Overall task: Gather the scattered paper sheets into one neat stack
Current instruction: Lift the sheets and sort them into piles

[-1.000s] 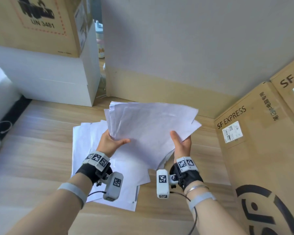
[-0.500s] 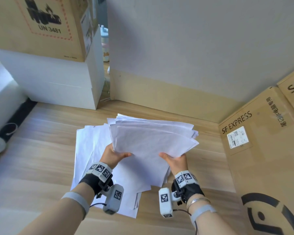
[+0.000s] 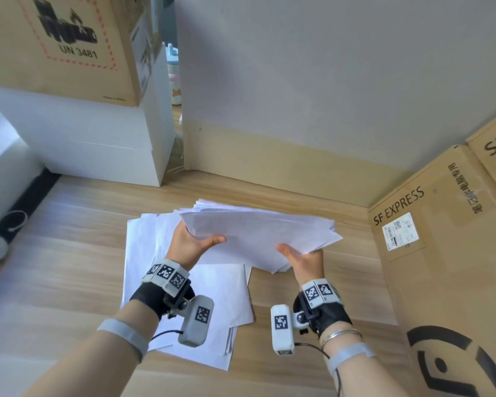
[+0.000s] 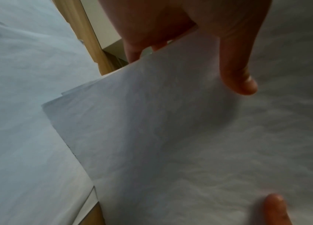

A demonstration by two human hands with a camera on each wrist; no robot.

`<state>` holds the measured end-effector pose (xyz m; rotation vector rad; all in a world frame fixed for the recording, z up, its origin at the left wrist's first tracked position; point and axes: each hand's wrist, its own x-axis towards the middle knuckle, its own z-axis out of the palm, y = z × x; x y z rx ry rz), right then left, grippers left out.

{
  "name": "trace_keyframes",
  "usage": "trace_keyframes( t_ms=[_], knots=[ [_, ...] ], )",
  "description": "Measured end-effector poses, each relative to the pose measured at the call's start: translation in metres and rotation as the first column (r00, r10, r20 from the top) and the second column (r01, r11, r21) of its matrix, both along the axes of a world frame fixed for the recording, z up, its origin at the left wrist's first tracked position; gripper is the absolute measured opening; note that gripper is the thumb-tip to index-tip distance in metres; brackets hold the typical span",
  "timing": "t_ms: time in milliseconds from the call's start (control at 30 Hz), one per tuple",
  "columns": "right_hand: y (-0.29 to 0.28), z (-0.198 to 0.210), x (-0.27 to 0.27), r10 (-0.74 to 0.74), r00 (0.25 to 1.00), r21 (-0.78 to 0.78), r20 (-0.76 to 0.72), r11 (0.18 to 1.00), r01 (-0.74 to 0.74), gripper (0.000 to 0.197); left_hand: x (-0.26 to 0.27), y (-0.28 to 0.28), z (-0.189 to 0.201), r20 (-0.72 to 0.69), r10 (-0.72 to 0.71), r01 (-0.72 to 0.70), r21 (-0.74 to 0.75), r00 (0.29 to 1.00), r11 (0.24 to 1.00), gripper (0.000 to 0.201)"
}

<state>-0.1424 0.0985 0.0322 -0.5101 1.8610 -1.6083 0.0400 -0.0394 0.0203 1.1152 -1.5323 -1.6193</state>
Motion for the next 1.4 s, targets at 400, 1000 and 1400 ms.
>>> trace_keyframes(
  t_ms=[400,1000,1400],
  knots=[
    [-0.009,0.005,-0.003,0.041,0.999,0.016,-0.018,0.999,-0.041,0.038,-0.003,-0.007,0.009,-0.123,-0.04,0.044,0.033,0.992,0.998,0.068],
    [-0.007,-0.006,-0.001,0.096,0.994,0.131,0.043,0.986,-0.101,0.03,-0.007,-0.008,0.004,0.098,-0.14,0.135,0.061,0.985,0.989,0.027],
    [0.03,-0.032,-0.059,-0.156,0.984,0.492,-0.082,0.853,0.176,0.034,0.02,-0.003,-0.049,0.835,-0.067,-0.224,0.222,0.546,0.949,0.08]
  ],
)
